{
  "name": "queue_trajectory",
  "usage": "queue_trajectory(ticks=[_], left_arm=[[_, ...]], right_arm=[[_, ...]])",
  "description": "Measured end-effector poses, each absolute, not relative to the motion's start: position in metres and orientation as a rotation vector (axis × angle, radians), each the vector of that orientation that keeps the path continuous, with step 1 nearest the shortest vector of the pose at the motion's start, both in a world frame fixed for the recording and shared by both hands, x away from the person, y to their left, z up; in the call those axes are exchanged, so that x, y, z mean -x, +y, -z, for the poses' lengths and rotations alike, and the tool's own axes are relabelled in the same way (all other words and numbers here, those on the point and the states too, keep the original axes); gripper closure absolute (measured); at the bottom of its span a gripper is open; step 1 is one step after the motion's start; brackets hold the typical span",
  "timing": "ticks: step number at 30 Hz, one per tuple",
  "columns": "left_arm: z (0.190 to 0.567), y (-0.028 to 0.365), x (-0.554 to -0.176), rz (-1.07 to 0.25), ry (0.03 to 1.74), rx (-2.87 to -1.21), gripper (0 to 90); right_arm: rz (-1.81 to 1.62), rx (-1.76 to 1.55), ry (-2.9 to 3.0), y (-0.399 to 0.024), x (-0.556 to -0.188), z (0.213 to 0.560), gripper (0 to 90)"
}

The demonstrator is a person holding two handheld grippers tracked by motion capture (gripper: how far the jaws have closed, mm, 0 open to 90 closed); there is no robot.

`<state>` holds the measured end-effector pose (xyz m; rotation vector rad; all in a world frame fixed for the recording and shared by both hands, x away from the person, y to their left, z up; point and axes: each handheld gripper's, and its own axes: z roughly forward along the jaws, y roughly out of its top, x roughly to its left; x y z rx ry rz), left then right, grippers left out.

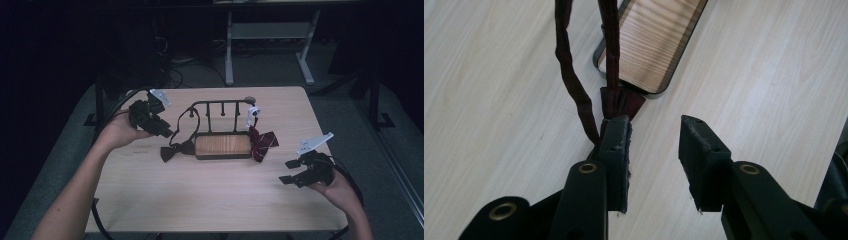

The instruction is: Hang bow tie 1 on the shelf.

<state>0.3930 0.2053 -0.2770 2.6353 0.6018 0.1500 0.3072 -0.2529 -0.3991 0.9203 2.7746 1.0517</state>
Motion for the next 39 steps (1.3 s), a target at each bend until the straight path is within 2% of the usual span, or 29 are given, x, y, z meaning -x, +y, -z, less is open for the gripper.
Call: queue_trajectory(ticks=[26,39], left_arm=[[0.306,0.218,-0.367,-0.142,0.601,-2.582,48.6],[0.321,0.224,-0.354,-0.122,0.593,-2.561,44.4]], right_arm=[[-1.045,-0.94,2.763,-0.256,-0.307,0.399,33.2],[-1.034,-0.947,2.768,-0.255,-0.306,0.4,33.1]])
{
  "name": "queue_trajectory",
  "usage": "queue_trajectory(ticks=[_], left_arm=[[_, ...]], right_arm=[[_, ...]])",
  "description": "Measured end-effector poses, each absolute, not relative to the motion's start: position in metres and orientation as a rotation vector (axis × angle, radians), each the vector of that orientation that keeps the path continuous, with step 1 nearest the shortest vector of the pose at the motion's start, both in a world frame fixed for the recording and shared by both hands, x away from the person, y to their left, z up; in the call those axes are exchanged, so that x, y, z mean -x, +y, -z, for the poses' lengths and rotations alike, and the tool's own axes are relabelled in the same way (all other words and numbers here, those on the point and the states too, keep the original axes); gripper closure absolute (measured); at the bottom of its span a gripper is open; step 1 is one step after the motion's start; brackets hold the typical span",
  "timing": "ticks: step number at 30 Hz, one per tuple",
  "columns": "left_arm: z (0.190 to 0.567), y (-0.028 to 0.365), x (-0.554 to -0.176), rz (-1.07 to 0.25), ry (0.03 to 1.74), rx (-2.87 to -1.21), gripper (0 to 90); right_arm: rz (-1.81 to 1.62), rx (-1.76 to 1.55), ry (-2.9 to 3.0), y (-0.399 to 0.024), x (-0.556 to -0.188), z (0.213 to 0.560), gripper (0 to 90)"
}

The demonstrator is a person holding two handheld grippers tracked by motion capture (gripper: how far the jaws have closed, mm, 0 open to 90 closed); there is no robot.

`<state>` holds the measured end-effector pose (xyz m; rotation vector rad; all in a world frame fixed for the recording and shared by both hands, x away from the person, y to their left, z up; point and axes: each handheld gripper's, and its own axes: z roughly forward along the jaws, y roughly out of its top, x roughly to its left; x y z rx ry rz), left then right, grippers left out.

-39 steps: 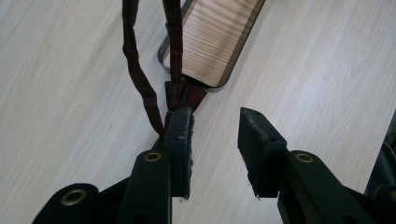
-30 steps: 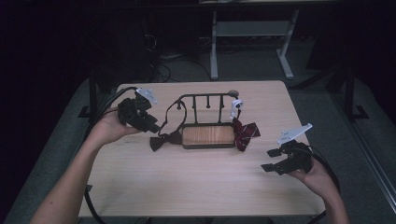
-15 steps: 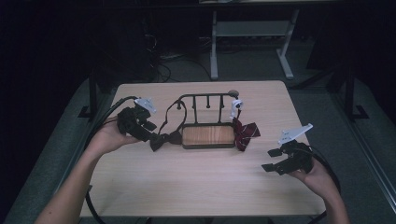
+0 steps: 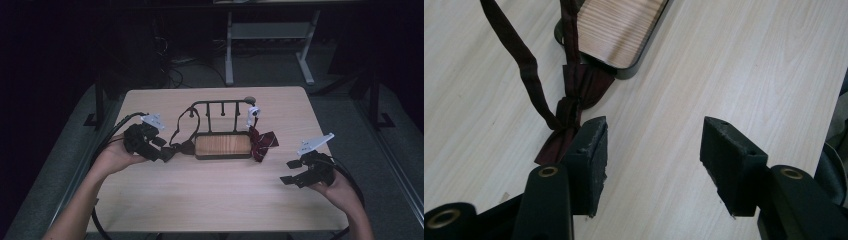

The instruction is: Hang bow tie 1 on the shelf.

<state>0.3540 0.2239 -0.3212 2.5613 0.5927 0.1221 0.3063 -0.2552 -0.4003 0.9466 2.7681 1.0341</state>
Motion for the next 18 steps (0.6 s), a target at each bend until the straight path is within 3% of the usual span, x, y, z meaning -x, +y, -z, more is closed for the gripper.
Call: queue_trajectory(ticks=[18], left_arm=[[0.341,0.228,-0.335,-0.152,0.587,-2.555,39.4]], right_arm=[[-1.032,-0.952,2.772,-0.255,-0.306,0.401,33.2]])
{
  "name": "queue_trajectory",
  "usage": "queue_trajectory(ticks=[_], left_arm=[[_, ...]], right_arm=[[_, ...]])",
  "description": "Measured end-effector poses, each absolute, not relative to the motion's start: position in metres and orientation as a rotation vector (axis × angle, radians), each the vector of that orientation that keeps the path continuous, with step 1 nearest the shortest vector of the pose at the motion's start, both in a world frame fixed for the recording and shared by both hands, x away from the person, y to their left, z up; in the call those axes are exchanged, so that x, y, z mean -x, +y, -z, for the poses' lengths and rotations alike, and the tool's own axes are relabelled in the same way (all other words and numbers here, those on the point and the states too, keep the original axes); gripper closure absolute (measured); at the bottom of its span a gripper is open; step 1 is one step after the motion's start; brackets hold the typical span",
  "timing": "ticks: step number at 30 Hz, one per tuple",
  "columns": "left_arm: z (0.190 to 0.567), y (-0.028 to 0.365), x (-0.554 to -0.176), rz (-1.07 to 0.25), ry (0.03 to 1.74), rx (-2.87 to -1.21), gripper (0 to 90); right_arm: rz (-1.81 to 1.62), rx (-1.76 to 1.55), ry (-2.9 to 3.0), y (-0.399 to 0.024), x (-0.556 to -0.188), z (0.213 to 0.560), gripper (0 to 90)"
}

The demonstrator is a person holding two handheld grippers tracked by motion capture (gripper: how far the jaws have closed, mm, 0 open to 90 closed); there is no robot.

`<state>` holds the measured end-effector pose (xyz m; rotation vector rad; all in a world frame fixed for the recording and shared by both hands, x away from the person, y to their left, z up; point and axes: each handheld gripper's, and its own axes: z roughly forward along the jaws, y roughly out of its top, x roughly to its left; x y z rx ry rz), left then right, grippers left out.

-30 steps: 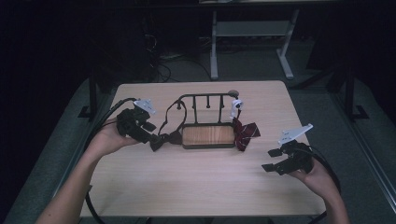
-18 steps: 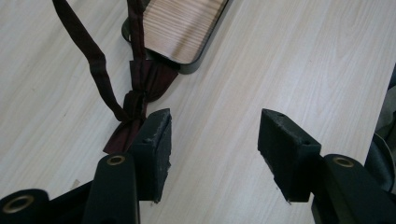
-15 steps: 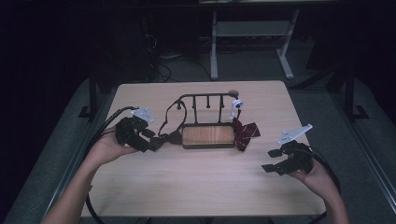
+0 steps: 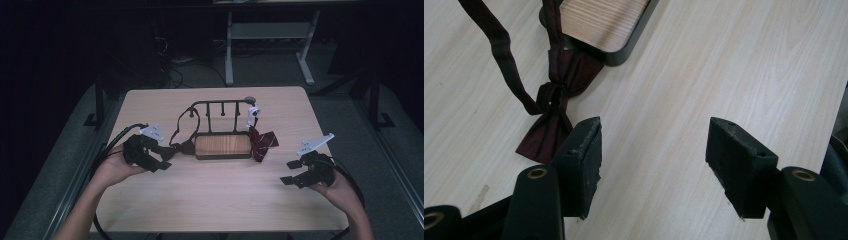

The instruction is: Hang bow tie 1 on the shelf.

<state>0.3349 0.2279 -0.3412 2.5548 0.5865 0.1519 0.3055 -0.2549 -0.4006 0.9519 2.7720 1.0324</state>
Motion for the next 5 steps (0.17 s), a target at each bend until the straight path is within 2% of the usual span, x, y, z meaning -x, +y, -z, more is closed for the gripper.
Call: queue_trajectory(ticks=[5], left_arm=[[0.3449,0.23,-0.3306,-0.158,0.585,-2.545,39.0]], right_arm=[[-1.031,-0.952,2.771,-0.2547,-0.3056,0.4007,33.2]])
